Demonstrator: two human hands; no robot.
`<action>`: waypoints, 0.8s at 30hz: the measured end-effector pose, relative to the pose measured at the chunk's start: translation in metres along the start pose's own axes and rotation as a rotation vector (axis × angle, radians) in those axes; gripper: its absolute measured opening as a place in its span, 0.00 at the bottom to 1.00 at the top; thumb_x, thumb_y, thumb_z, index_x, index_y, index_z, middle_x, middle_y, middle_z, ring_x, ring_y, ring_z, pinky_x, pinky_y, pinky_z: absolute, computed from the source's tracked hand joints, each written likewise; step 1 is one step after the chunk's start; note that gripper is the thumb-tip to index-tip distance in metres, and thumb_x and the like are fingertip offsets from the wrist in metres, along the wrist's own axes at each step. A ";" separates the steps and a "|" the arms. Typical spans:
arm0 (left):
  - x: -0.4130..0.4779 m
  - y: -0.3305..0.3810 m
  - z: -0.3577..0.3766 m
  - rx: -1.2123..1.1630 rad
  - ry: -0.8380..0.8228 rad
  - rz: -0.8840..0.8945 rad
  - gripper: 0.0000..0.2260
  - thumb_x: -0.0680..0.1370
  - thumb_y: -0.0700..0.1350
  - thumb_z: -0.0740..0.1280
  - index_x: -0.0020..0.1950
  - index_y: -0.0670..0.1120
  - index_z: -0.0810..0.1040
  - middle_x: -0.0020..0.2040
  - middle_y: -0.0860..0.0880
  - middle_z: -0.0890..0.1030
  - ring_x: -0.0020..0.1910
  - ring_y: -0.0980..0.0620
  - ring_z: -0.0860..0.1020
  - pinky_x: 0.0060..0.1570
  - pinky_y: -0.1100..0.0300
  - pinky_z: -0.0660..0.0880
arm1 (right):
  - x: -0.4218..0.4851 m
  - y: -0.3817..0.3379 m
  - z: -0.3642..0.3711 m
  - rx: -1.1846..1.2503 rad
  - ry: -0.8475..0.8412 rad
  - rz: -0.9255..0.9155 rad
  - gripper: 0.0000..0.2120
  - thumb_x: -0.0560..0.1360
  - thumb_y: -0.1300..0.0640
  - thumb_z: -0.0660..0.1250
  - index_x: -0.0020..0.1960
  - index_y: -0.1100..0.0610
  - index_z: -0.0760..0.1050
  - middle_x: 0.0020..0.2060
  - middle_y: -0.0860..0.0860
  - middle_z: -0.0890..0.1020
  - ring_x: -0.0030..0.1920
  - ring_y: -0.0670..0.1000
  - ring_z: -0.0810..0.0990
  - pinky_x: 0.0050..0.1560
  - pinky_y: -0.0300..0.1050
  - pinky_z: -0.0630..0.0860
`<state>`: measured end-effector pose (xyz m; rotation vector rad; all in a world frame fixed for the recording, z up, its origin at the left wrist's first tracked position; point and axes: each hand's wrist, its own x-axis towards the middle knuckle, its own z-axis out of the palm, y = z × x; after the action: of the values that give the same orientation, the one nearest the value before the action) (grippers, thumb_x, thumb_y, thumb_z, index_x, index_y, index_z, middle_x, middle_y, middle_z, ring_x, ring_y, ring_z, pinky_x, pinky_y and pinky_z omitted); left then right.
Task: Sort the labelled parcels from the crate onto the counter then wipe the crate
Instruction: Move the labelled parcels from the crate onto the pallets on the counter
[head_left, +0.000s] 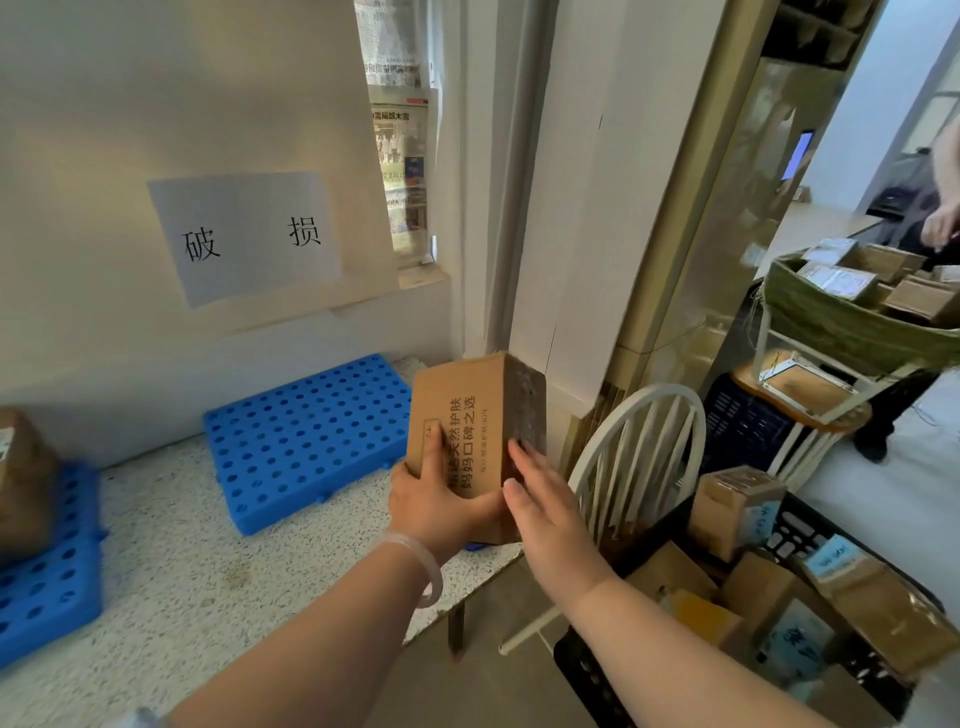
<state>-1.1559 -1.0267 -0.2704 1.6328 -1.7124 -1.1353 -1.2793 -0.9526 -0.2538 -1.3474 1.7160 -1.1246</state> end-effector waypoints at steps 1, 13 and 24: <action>-0.001 0.000 -0.002 -0.030 -0.010 -0.001 0.55 0.56 0.72 0.70 0.78 0.64 0.46 0.71 0.46 0.58 0.70 0.43 0.63 0.69 0.43 0.67 | 0.002 0.001 -0.003 -0.015 0.009 -0.003 0.24 0.83 0.48 0.57 0.77 0.41 0.57 0.75 0.41 0.58 0.75 0.42 0.56 0.70 0.39 0.59; 0.001 -0.012 -0.006 -0.350 -0.165 0.088 0.28 0.81 0.47 0.64 0.74 0.69 0.55 0.62 0.54 0.77 0.57 0.56 0.78 0.54 0.60 0.76 | 0.018 0.012 -0.004 0.064 0.021 0.214 0.31 0.80 0.45 0.63 0.78 0.47 0.54 0.69 0.48 0.71 0.65 0.49 0.72 0.64 0.47 0.71; 0.007 -0.018 -0.007 -0.193 -0.031 0.058 0.61 0.59 0.67 0.76 0.78 0.60 0.37 0.67 0.48 0.63 0.64 0.48 0.68 0.64 0.45 0.73 | 0.007 0.004 0.021 -0.164 -0.097 -0.081 0.29 0.76 0.35 0.45 0.76 0.37 0.52 0.76 0.41 0.55 0.76 0.44 0.50 0.78 0.51 0.54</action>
<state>-1.1417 -1.0342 -0.2828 1.4464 -1.6042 -1.2610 -1.2635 -0.9632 -0.2660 -1.5580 1.7264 -0.9625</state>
